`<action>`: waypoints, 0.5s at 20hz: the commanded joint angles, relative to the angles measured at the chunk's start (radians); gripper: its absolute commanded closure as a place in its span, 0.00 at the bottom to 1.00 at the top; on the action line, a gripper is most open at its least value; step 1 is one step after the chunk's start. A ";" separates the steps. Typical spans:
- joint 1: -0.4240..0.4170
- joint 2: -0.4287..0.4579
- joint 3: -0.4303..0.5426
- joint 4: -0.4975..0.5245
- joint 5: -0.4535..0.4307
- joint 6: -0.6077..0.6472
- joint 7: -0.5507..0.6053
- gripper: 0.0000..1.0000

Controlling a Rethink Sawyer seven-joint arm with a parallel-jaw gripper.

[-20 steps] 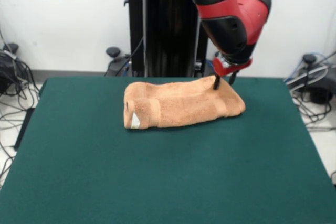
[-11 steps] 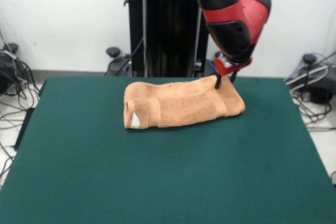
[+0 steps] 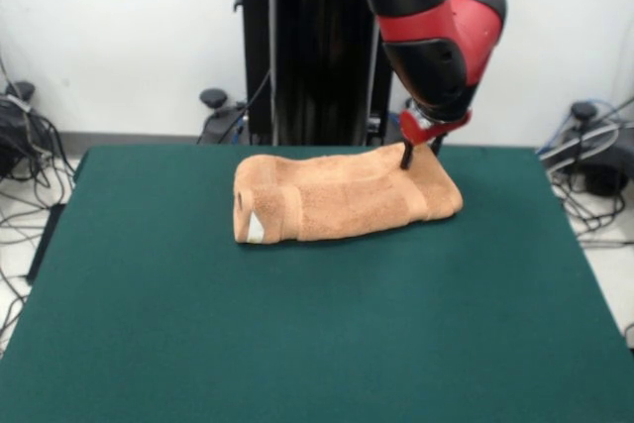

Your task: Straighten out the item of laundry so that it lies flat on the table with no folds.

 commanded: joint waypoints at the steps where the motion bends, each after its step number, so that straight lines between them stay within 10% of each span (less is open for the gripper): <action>1: 0.006 0.005 -0.010 -0.087 -0.020 -0.029 -0.032 0.00; 10: 0.014 0.004 -0.007 -0.078 -0.028 -0.034 -0.037 0.00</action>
